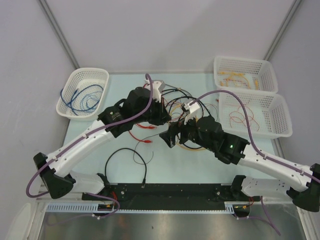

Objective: Untangle the cables

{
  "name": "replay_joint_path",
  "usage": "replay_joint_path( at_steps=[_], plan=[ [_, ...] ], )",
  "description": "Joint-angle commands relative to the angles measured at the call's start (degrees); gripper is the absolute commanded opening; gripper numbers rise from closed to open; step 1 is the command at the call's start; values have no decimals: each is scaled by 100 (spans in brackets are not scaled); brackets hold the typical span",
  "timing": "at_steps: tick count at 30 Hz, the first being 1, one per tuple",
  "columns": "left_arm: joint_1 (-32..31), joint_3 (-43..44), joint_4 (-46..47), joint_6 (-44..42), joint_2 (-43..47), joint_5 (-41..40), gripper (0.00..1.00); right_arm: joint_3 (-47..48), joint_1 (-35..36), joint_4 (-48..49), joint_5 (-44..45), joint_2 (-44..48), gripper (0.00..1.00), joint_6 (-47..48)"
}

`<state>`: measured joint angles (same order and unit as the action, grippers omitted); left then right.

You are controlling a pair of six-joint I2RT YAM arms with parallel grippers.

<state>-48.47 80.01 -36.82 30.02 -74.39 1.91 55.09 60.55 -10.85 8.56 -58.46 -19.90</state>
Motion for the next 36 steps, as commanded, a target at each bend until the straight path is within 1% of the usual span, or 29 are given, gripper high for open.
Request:
replay_joint_path(
  at_steps=[1,2,3,5,6,7,8,9,11,12,13,14,15,16,17,18,19,20,21,22,23,25,27,28,29,31,34,35,36],
  plan=[
    [-180,209,394,144,38,143,0,116,18,250,-12,-262,90,-23],
    [-181,173,438,153,47,151,0,116,18,242,-12,-324,85,-14],
    [-181,156,447,153,56,160,0,125,18,224,-29,-350,66,-31],
    [-181,129,456,136,82,117,0,116,18,189,32,-333,43,-66],
    [-181,120,439,136,109,90,0,116,18,154,102,-307,27,-58],
    [-181,103,439,101,152,38,0,116,18,145,146,-263,22,-75],
    [-181,94,439,83,170,-6,0,125,18,110,233,-150,13,-67],
    [-181,77,421,57,205,-76,7,116,18,49,321,-79,8,-67],
    [-154,68,369,30,310,-435,32,125,-8,-22,584,62,0,-32],
    [-93,15,342,48,346,-550,47,116,-61,-74,664,193,0,-5],
    [-40,-29,316,74,398,-734,51,116,-131,-118,691,255,0,-5],
    [38,-90,324,135,469,-797,56,116,-488,-215,639,299,0,-49],
    [248,-299,342,301,643,-885,66,133,-744,-259,525,413,0,-110],
    [372,-432,385,407,767,-946,72,151,-1112,-294,333,449,0,-276],
    [512,-581,421,521,890,-1034,78,177,-1908,-347,-191,475,0,-391],
    [801,-939,473,688,1204,-1035,90,204,-2447,-339,-484,493,0,-514],
    [952,-1126,622,750,1347,-1035,92,265,-2922,-295,-782,476,0,-663],
    [1075,-1310,684,803,1487,-1044,92,283,-3370,-138,-1421,441,0,-934],
    [1285,-1625,754,865,1759,-1044,92,318,-4288,-23,-1653,388,0,-1119],
    [1365,-1768,868,874,1866,-1044,92,396,-4663,82,-1856,170,0,-1269],
    [1436,-1891,913,865,1971,-1035,92,519,-4936,162,-1849,29,0,-1436],
    [1551,-2138,974,839,2103,-1070,92,792,-5176,206,-1604,-471,0,-1420],
    [1604,-2252,975,743,2113,-1035,92,924,-5403,679,-1463,-771,0,-1603],
    [1604,-2270,983,707,2052,-1009,92,985,-5492,994,-1358,-1086,0,-1683],
    [1621,-2279,975,646,2017,-983,92,1047,-5563,1041,-1287,-1254,0,-1771],
    [1647,-2305,931,610,1885,-921,92,1196,-5774,1487,-1086,-1806,0,-1850],
    [1691,-2402,1001,531,1744,-824,92,1521,-6011,1909,-865,-2353,0,-2131],
    [1735,-2437,1019,496,1735,-798,93,1748,-6159,1998,-856,-2746,0,-2210],
    [1744,-2481,1045,479,1700,-772,92,1881,-6213,2060,-856,-2933,0,-2359]
  ],
)
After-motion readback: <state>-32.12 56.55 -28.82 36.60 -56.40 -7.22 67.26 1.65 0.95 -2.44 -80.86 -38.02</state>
